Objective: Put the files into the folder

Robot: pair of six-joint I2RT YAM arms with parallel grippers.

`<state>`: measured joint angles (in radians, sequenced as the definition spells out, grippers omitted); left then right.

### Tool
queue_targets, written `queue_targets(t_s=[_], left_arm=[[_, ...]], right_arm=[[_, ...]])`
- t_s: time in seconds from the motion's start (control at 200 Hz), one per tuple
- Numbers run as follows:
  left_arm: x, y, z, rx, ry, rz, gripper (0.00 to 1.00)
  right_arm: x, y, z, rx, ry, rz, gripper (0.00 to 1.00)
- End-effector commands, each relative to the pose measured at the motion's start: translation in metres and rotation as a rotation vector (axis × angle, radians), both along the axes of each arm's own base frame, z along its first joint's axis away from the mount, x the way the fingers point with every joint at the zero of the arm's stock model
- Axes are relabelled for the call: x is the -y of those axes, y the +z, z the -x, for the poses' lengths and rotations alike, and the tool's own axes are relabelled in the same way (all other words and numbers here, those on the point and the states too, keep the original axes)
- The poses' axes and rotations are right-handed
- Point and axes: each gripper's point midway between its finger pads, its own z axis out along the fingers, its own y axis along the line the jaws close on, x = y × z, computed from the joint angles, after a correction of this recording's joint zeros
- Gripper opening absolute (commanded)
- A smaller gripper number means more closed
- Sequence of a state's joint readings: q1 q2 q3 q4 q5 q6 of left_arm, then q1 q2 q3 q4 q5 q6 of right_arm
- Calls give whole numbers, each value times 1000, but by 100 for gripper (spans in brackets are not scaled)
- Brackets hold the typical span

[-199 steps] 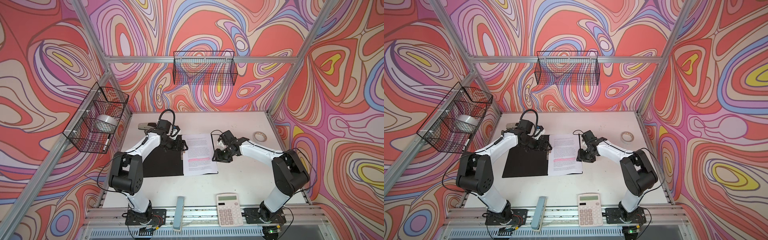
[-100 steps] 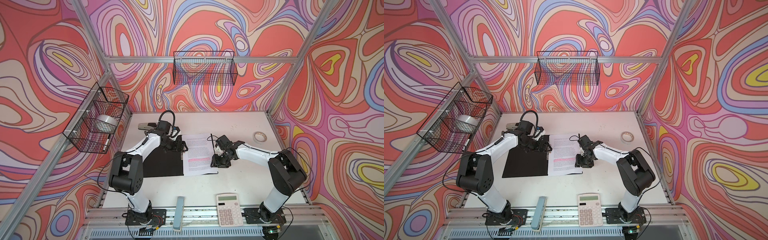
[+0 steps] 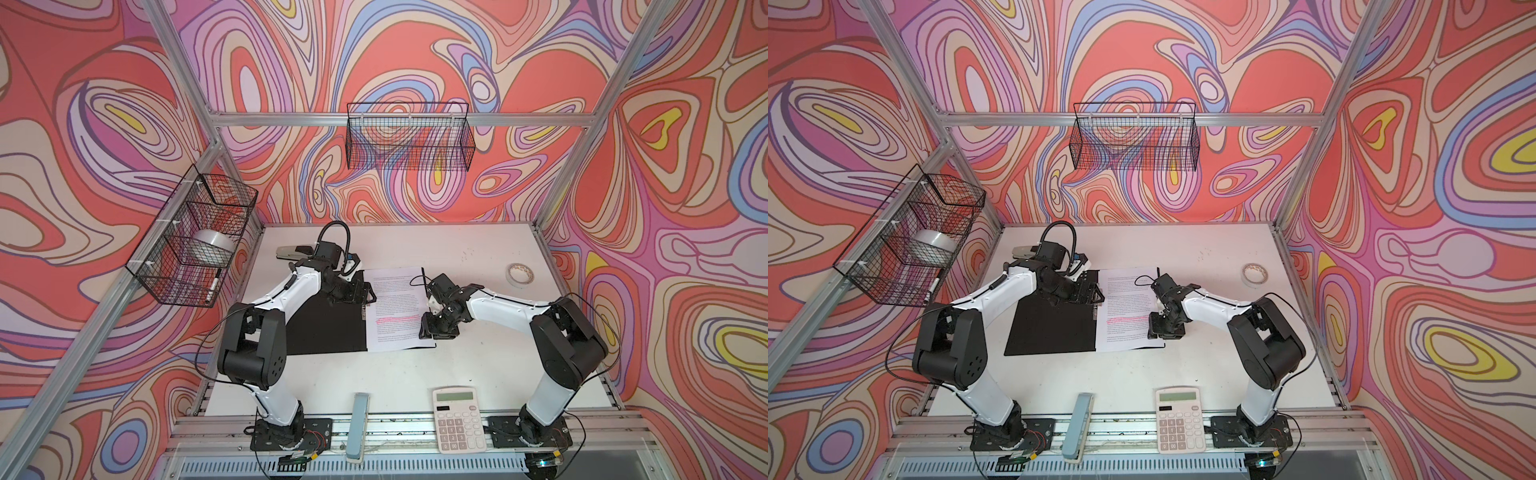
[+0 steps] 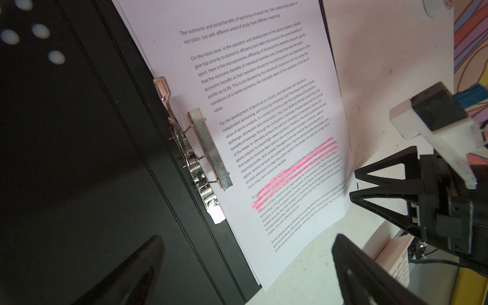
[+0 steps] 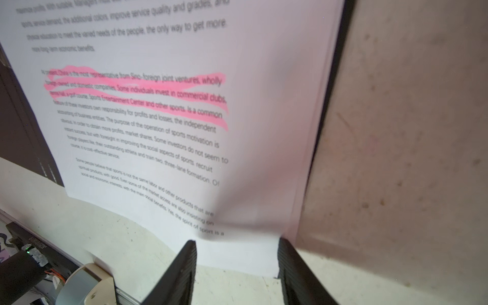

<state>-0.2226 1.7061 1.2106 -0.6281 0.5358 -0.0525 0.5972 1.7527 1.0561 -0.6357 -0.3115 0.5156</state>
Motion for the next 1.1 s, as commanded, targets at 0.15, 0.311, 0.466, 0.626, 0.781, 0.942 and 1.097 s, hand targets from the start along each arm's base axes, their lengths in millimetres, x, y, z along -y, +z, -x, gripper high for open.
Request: queue_targets(t_s=[0.15, 0.311, 0.466, 0.626, 0.781, 0.942, 1.097], left_arm=[[-4, -15, 14, -61, 24, -1, 100], [-2, -24, 30, -102, 18, 34, 100], [2, -39, 42, -144, 7, 61, 100], [3, -43, 42, -130, 2, 69, 100], [3, -47, 39, -128, -3, 66, 100], [4, -50, 38, -134, -3, 68, 100], [5, -51, 36, -136, -1, 71, 100]], right_arm=[[11, 7, -7, 51, -33, 78, 56], [15, 11, -7, 54, -55, 90, 60], [18, 6, -5, 52, -77, 104, 63], [11, -3, -3, 18, -76, 69, 64], [7, -8, -3, 2, -74, 54, 64], [1, -8, -2, -8, -71, 22, 64], [-2, -7, 1, -21, -66, 5, 64]])
